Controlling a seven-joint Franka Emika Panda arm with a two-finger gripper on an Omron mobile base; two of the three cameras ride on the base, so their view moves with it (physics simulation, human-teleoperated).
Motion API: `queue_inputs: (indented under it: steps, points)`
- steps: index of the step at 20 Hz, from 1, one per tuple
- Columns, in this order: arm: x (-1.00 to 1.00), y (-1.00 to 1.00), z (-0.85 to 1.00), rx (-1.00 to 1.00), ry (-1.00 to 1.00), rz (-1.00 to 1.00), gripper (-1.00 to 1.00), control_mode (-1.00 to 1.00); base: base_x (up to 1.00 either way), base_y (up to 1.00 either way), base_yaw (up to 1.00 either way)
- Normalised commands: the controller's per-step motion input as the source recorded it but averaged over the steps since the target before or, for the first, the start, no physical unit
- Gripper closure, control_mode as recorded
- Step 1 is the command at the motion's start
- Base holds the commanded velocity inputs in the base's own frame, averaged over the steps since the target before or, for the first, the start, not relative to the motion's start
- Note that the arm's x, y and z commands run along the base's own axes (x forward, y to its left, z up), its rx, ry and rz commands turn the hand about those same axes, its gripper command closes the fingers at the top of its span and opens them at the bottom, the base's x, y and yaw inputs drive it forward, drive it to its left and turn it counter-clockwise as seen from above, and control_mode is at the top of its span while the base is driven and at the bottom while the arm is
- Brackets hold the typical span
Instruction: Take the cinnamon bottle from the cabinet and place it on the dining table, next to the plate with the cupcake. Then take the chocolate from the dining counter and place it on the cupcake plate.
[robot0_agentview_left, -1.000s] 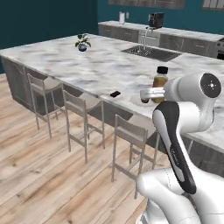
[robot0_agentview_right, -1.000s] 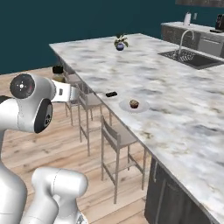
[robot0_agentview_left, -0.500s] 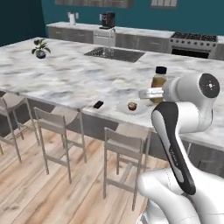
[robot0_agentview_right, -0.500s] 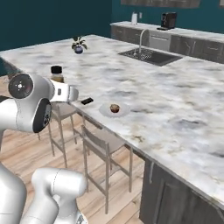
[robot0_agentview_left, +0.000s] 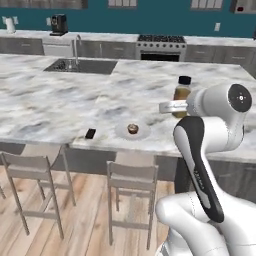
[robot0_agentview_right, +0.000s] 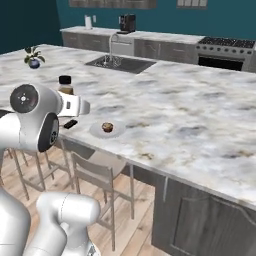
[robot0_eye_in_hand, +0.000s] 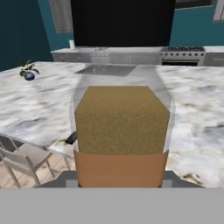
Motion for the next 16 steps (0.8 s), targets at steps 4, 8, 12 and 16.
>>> queue_inputs:
  steps: [4, 8, 12, 16]
  points:
    - [0.00, 0.00, 0.00, 0.00, 0.00, 0.00, 1.00, 1.00, 0.43, 0.60, -0.34]
    - [0.00, 0.00, 0.00, 0.00, 0.00, 0.00, 1.00, 1.00, 0.56, 0.60, -0.24]
    - [0.00, 0.00, 0.00, 0.00, 0.00, 0.00, 1.00, 1.00, 0.78, 0.38, -0.05]
    - [0.00, 0.00, 0.00, 0.00, 0.00, 0.00, 1.00, 1.00, 0.69, 0.17, 0.04]
